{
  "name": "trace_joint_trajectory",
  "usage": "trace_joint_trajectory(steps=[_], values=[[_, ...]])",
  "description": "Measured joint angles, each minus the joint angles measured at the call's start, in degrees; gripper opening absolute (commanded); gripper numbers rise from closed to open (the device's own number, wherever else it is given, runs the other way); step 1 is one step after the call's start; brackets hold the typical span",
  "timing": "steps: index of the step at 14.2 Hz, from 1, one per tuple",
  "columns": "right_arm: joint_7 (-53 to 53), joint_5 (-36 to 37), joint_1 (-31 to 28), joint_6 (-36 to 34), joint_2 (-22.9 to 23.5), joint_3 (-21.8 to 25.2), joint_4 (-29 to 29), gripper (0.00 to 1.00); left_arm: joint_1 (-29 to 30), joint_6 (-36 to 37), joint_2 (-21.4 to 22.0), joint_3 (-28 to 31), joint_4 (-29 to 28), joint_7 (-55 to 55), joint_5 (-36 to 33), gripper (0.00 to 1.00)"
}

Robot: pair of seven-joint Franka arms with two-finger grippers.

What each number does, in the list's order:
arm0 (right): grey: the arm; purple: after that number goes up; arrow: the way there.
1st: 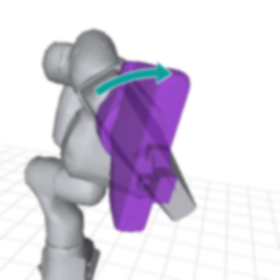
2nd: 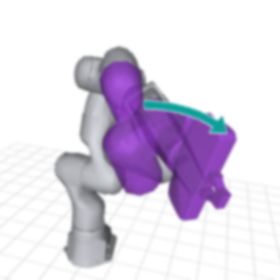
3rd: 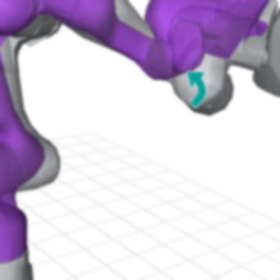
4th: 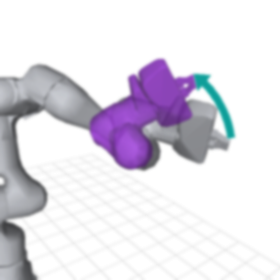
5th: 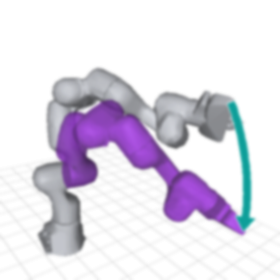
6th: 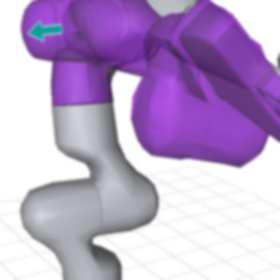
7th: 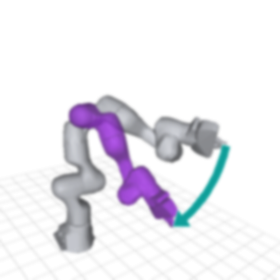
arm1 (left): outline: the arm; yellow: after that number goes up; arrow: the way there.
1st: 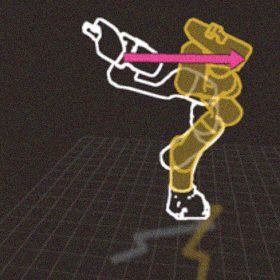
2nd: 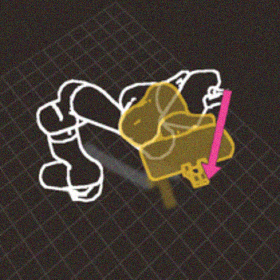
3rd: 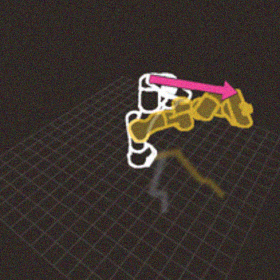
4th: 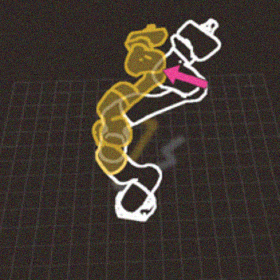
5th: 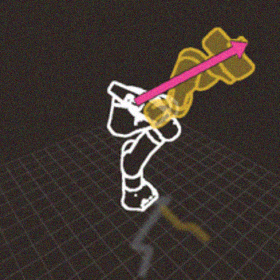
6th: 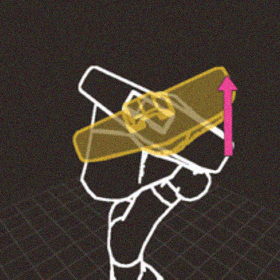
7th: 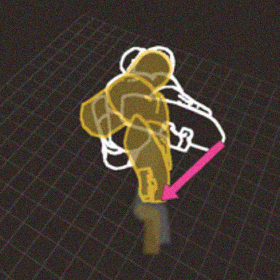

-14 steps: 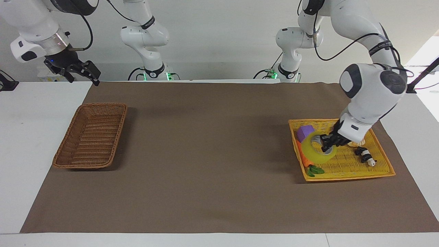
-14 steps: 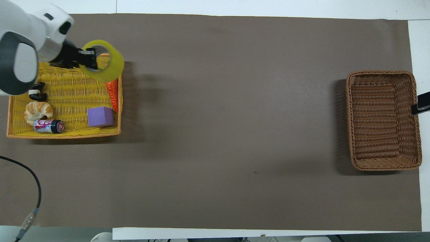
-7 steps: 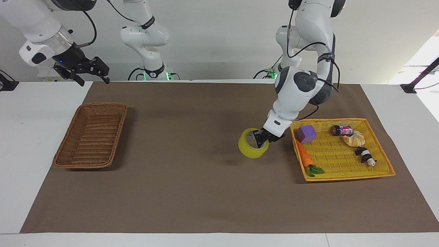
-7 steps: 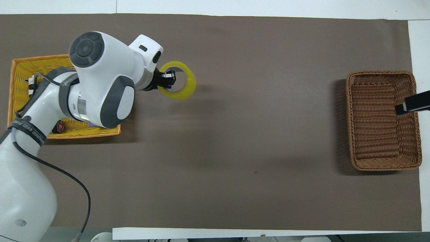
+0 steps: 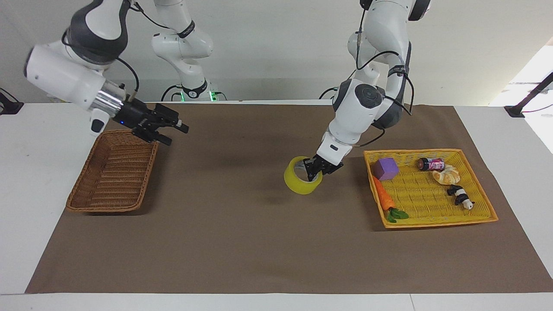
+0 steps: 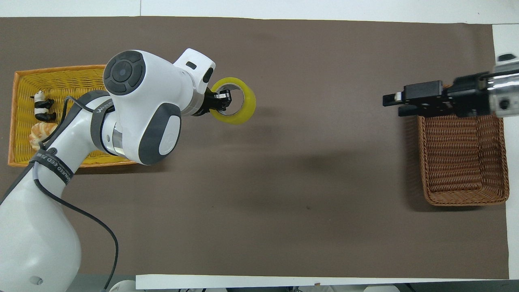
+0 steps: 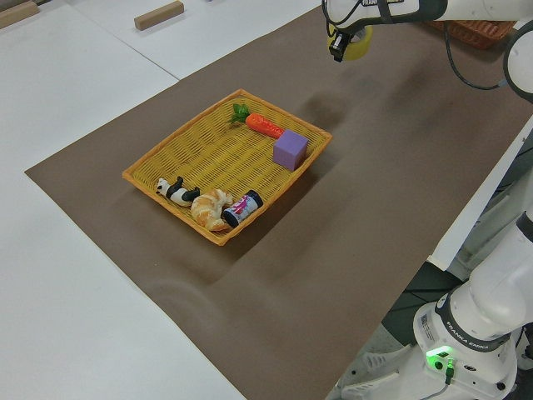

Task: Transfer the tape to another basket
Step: 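Hold the tape out while the right gripper reaches to grasp it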

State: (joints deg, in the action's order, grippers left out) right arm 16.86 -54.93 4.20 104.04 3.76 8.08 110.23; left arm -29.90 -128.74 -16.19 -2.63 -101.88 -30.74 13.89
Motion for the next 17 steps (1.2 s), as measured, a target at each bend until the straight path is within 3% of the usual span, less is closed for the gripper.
trace_joint_trajectory(steps=[8,13,17], values=[[3.99,-27.09,15.04,14.00,7.84,-0.23,3.90,0.99,-0.73,0.01,0.20,0.05,-0.26,-0.36,0.04,0.04],[4.02,-35.54,21.14,19.91,11.26,-0.25,4.18,0.99,-0.73,0.05,0.28,0.15,-0.60,-0.37,0.04,0.04],[4.04,-36.65,23.41,22.38,11.52,-0.25,3.99,0.99,-0.73,0.05,0.28,0.15,-0.75,-0.37,0.04,0.04]])
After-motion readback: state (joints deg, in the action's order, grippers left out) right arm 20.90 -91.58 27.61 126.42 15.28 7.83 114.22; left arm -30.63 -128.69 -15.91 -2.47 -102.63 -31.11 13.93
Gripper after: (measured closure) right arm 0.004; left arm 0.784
